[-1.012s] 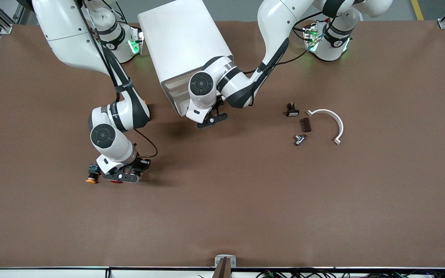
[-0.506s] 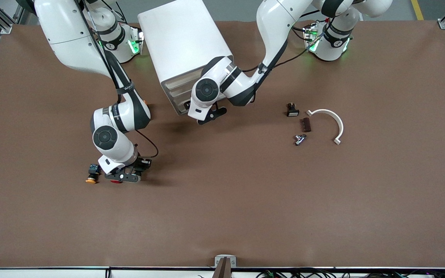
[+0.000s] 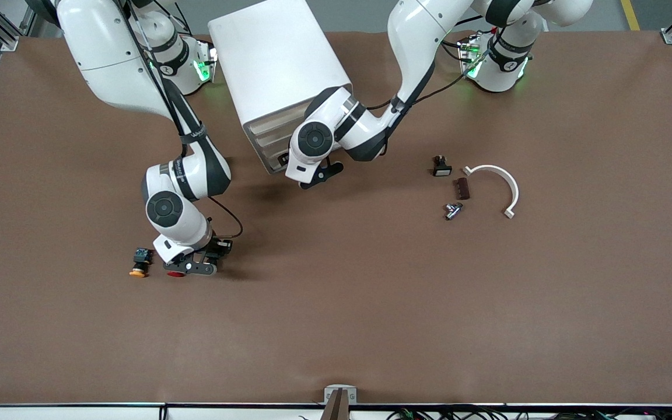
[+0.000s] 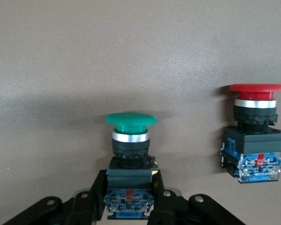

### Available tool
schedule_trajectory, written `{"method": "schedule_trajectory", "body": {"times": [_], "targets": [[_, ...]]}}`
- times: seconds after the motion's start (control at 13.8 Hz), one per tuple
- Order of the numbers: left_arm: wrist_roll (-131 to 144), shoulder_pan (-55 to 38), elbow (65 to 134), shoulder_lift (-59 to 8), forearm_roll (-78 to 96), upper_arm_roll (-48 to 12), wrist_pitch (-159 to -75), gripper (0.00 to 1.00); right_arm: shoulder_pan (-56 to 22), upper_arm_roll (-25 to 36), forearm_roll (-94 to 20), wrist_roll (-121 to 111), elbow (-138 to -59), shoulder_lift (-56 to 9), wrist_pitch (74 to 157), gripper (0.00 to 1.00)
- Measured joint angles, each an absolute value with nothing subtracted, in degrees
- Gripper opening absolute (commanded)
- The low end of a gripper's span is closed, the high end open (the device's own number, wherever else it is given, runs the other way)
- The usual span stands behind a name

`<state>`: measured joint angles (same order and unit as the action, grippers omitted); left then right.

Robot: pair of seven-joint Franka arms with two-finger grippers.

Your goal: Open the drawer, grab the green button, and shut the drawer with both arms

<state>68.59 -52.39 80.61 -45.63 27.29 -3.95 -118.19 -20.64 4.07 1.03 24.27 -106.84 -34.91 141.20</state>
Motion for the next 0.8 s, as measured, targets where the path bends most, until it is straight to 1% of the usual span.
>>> {"method": "schedule_trajectory", "body": {"times": [0.29,0.43,0.65,0.8], "targets": [[68.6,-51.8,80.0,-45.3,27.3,-2.3,-119.1,0.99,-20.6,4.1,1.0,24.2,-105.7,-34.9,141.1,1.0],[68.6,-49.5,79.3,-44.0,27.3,-1.3,-119.1,0.99,-20.5,4.3,1.0,24.1,-104.9,-34.9,141.0,1.0],[68.6,-44.9,78.6,-39.4,26.9,-0.6,-118.5,0.99,-20.3,4.5,1.1,22.3,-103.3,-34.3,138.5,1.0],[68.6,-42.0,78.5,-35.6,23.2,-0.5,-117.7,0.99,-19.6,4.7,1.1,19.8,-101.7,-33.2,133.9,1.0]]}}
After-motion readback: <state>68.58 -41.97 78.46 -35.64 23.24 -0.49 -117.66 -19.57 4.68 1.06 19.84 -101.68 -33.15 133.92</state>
